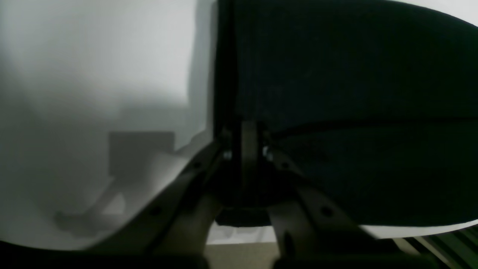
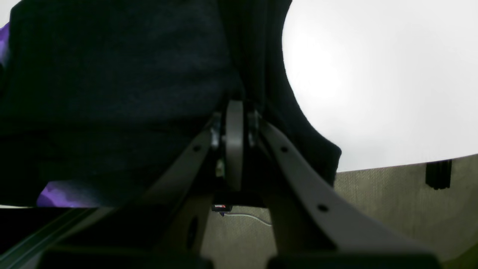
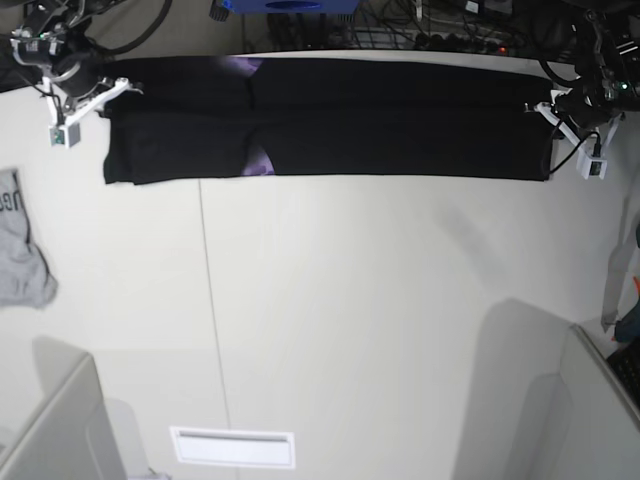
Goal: Fold the T-shirt properly
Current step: 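Pull the folded strip with both grippers to straighten it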
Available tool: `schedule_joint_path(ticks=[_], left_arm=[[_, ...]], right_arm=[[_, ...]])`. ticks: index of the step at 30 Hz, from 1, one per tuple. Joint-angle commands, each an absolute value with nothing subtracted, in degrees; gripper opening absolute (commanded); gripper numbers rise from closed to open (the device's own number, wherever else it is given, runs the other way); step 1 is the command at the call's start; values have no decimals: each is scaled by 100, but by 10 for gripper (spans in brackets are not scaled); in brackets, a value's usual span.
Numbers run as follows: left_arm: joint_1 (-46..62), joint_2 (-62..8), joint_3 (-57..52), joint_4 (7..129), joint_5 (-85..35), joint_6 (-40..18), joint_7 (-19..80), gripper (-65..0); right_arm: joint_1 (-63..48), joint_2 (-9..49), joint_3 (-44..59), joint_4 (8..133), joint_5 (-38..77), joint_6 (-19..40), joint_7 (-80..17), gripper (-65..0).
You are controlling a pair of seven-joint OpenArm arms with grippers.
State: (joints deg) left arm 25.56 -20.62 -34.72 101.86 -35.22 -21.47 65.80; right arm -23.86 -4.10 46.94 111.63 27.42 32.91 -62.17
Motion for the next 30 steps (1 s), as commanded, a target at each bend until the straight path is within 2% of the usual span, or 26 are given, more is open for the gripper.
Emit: schedule_joint_path(ticks=[1, 2, 3, 4, 7, 9, 11, 13, 15, 16, 18, 19, 20, 21, 26, 30], left_arm=[[2554, -2167, -3512, 10264, -3530, -2167, 6527, -650], [2554, -2167, -3530, 10264, -3530, -2167, 6527, -650], [2563, -2167, -3556, 10264, -3530, -2167, 6527, -564], [2615, -2167, -3574, 10264, -3530, -2167, 6527, -457], [2695, -2167, -3574, 10281, -3530, -2167, 6519, -206], [2721, -2176, -3574, 10273, -3530, -2167, 6510, -105], [2721, -2185, -3609, 10316, -3530, -2167, 6501, -72], [2686, -2141, -3916, 10457, -3574, -2193, 6501, -72], [2659, -1965, -4127, 10712, -3582, -2193, 6501, -82], [2642, -1859, -4180, 10879, -3582, -2193, 6501, -118], [2545, -1701, -4075, 11143, -3582, -2193, 6501, -295], [2501, -1631, -3960, 11152, -3547, -2193, 6501, -408], [2440, -1578, -3820, 11108, -3530, -2176, 6501, -555], [2360, -1560, -3679, 11002, -3486, -2167, 6501, -650], [2141, -1508, -2958, 10475, -2730, -2167, 6501, -650], [2141, -1270, -2949, 10369, -2009, -2185, 6492, -650]], right_arm=[[-2404, -356, 4743, 11275, 2782, 3319, -6141, -650], [-2404, -356, 4752, 11275, 2782, 3319, -6141, -650], [-2413, -356, 4752, 11275, 2782, 3319, -6141, -609], [-2448, -356, 4760, 11275, 2800, 3319, -6141, -533], [-2466, -374, 4848, 11284, 2809, 3319, -6123, -375], [-2448, -470, 5033, 11284, 2809, 3319, -6097, -365], [-2387, -505, 5288, 11380, 2809, 3327, -6088, -368], [-2325, -514, 5464, 11512, 2809, 3345, -6088, -368], [-2273, -497, 5464, 11530, 2818, 3635, -6097, -378], [-2220, -497, 5464, 11547, 2818, 3908, -6114, -402], [-2185, -523, 5455, 11547, 2809, 4000, -6141, -495], [-2176, -549, 5437, 11547, 2809, 4000, -6141, -554], [-2158, -549, 5305, 11530, 2782, 4000, -6141, -632], [-2176, -532, 5138, 11521, 2774, 4000, -6141, -650], [-2185, -505, 4716, 11231, 2774, 4000, -6141, -650], [-2185, -497, 4435, 11152, 2765, 4000, -6141, -650]])
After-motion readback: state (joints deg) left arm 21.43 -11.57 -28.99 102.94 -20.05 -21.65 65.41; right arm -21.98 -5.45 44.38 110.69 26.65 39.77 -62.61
